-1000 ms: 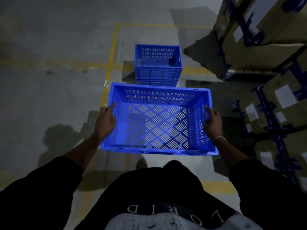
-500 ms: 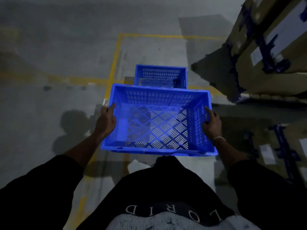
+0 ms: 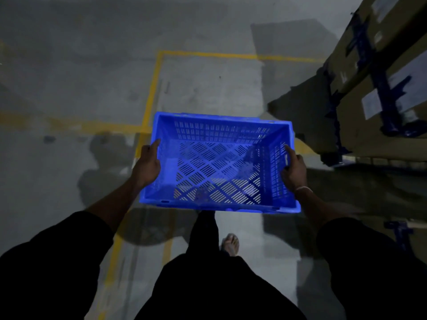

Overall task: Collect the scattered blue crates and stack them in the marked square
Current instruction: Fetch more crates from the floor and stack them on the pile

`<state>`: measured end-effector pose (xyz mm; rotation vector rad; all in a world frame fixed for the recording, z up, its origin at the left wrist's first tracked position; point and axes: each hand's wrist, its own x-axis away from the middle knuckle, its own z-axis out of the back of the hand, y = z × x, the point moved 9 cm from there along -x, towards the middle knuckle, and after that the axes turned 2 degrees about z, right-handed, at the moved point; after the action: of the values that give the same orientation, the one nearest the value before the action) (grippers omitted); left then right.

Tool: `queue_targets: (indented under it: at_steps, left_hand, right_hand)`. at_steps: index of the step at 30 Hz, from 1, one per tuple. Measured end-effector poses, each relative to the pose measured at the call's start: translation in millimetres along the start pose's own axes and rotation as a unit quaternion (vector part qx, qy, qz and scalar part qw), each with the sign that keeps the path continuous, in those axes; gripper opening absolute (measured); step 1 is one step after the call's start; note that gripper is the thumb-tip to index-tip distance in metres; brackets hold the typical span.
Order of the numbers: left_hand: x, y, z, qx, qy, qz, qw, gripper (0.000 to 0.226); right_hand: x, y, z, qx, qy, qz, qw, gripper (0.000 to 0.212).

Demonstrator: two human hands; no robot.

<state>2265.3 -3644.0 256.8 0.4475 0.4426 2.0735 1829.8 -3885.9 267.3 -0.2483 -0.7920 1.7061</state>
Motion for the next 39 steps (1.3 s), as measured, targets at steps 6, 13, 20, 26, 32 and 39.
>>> queue_targets:
  at_steps: [6, 13, 20, 26, 32, 39]
  left_hand:
    - [-118, -36, -44, 0.034, -0.032, 0.016, 0.999, 0.07]
    - [-217, -64, -108, 0.052, -0.052, 0.04, 0.996, 0.069]
    - [-260, -76, -156, 0.054, -0.054, 0.04, 0.996, 0.069]
    - [-272, -105, -172, 0.121, -0.045, 0.043, 0.991, 0.074]
    - [-281, -103, -164, 0.087, -0.049, -0.017, 0.995, 0.072]
    - [-274, -87, -172, -0.106, -0.086, -0.037, 0.99, 0.075]
  right_hand:
    - [-111, 2, -47, 0.011, 0.001, -0.013, 1.0, 0.076]
    - [-228, 33, -109, 0.049, 0.017, -0.035, 0.998, 0.075]
    - [-276, 64, -145, 0.071, 0.021, -0.028, 0.997, 0.074]
    - [-298, 60, -152, 0.082, 0.033, 0.01, 0.996, 0.074]
    - [-292, 58, -167, 0.086, 0.024, 0.003, 0.996, 0.074]
    - [-265, 55, -170, 0.14, -0.007, 0.101, 0.985, 0.09]
